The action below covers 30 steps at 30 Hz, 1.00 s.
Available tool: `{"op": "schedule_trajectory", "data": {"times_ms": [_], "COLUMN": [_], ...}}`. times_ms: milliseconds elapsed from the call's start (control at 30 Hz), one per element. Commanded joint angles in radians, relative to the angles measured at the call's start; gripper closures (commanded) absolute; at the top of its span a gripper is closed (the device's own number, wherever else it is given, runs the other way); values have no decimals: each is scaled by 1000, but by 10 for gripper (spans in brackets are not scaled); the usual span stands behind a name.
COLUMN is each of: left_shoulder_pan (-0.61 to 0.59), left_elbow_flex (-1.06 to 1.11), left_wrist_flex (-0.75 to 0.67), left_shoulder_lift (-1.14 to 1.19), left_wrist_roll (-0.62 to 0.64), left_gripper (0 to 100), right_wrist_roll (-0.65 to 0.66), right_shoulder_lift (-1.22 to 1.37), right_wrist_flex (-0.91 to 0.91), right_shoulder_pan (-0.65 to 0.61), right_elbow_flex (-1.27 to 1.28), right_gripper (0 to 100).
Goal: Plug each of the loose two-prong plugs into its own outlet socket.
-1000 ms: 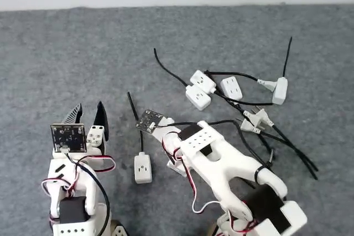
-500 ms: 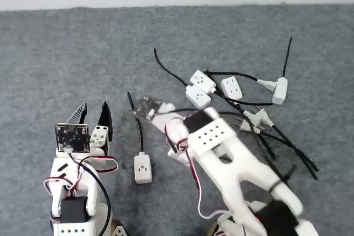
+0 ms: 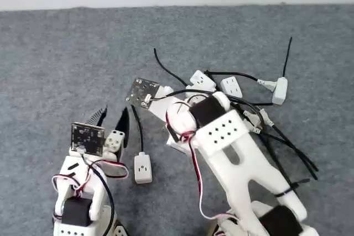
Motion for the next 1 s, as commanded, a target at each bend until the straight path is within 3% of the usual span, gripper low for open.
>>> {"op": "schedule_trajectory", "data": {"times_ms": [0,167,600,967], "left_shoulder_pan": [86,196,206,201], "left_elbow_flex": [-88,-140,-177,-27], "left_wrist_flex": [60,124,167,48], "left_shoulder_lift": [0,0,0,0], "left_wrist_roll": [-28,-83,-117,-181], "left_gripper": [830,830,831,830], "right_wrist_roll": [9,-38,-54,-44], "right_shoulder_lift": [27,31,31,30], "right_wrist_flex": [-12,-5,-4,71], "right_shoulder_pan": [7,-76,-88,-124], "right_elbow_flex": [-89,-127,-155,-206], "right_gripper": [990,990,990,990]}}
